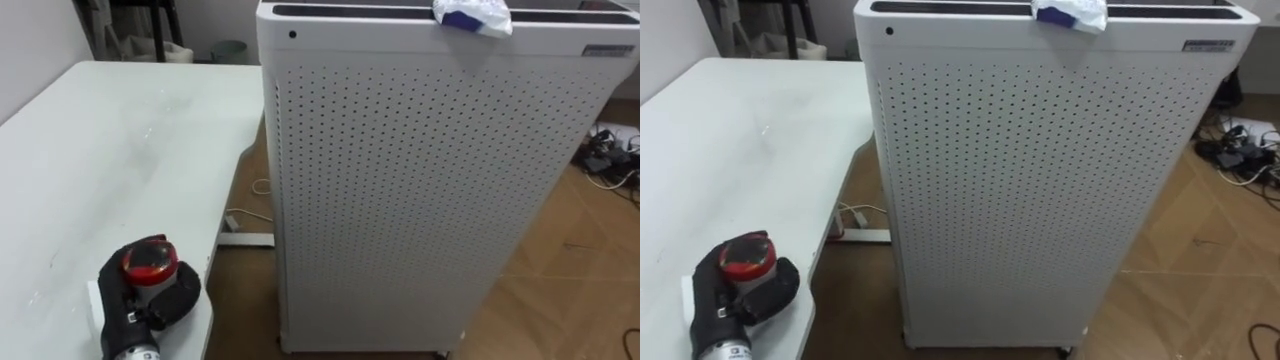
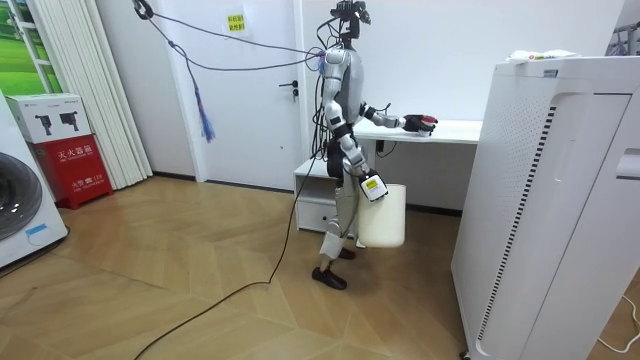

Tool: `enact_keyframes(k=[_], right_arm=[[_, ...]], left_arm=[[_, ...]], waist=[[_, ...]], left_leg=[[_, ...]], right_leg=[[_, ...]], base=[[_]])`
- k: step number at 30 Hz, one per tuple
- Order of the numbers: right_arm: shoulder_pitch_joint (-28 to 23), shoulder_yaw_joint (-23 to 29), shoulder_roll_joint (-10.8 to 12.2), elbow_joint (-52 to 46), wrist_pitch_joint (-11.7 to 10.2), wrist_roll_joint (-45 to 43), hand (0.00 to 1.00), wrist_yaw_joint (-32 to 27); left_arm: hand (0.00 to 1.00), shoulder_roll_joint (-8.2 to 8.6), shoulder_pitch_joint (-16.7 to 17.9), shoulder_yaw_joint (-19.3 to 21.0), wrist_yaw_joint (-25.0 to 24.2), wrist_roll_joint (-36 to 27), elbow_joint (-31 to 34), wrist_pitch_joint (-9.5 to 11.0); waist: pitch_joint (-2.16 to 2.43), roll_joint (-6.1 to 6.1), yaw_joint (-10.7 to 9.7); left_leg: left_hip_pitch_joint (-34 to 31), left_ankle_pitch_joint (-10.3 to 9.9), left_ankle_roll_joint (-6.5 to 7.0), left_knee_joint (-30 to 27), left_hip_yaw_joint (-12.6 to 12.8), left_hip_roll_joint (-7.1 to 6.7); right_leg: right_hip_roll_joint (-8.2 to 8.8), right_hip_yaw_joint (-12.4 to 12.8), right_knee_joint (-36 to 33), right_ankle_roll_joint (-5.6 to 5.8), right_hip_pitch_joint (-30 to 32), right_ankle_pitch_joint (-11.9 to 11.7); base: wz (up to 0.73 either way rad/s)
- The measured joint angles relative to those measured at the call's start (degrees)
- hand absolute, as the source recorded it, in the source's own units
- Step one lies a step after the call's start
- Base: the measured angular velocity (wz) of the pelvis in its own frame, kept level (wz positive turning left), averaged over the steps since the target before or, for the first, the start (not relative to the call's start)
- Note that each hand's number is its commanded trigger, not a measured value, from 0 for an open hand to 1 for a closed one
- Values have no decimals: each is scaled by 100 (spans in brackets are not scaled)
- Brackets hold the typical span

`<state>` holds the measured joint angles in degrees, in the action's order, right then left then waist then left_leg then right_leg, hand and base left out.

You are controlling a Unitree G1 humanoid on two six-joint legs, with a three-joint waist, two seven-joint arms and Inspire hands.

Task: Pick garbage

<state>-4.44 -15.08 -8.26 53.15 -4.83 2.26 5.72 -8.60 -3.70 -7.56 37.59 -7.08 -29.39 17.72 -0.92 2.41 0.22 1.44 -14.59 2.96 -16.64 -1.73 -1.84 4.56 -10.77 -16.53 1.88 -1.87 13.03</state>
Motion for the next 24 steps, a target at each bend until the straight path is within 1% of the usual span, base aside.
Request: enact_keyframes(k=[5, 8, 10, 13, 15, 19, 22, 24], right_arm=[[1, -1, 0, 0, 0, -2, 100, -21], [14, -1, 1, 0, 0, -2, 100, -48], [34, 1, 1, 1, 0, -2, 100, -56], [91, 1, 3, 1, -7, 7, 100, -84], [160, 4, 2, -8, -10, 1, 100, -132], [357, 3, 4, -8, -12, 0, 100, -252], [536, -1, -3, -7, -14, 7, 100, -371], [692, -1, 14, -9, -20, -7, 100, -405]], left_arm=[[100, 13, -10, -57, -43, -145, -27, -7], [100, 29, -10, -66, -97, -151, -32, -21], [100, 49, -10, -101, -204, -156, 11, -24], [100, 82, -39, -187, -462, -149, 84, -24], [100, 119, -39, -190, -612, -132, 305, -24], [100, 142, -57, -323, -751, -83, 712, -22], [100, 127, -61, -522, -968, -80, 1005, -19], [100, 136, -68, -637, -1186, -85, 1137, -20]], waist=[[3, 5, -1], [6, 9, 3], [10, 10, 3], [32, 13, 8], [39, 12, 48], [32, -22, 31], [-1, -73, 30], [-11, -90, 28]], left_leg=[[22, 1, 0, 1, 29, 2], [23, 1, 0, -7, 112, 14], [-3, 1, 0, -7, 142, 25], [-113, 1, 0, -18, 188, 52], [-204, 1, 0, -49, 265, 82], [-308, 1, 1, -122, 349, 88], [-336, 0, 2, -180, 422, 92], [-453, -3, 6, -241, 531, 90]], right_leg=[[-2, 63, -9, 0, -7, 0], [-12, 104, -17, -1, 6, -3], [-22, 120, -20, -4, 48, -30], [-40, 152, -17, -8, 170, -94], [-68, 223, -19, -20, 286, -141], [-62, 268, -63, -22, 403, -153], [-38, 265, -245, -22, 521, -151], [28, 274, -441, -22, 747, -147]], base=[[-3], [-8], [-10], [-13], [-19], [-8], [-12], [-21]])
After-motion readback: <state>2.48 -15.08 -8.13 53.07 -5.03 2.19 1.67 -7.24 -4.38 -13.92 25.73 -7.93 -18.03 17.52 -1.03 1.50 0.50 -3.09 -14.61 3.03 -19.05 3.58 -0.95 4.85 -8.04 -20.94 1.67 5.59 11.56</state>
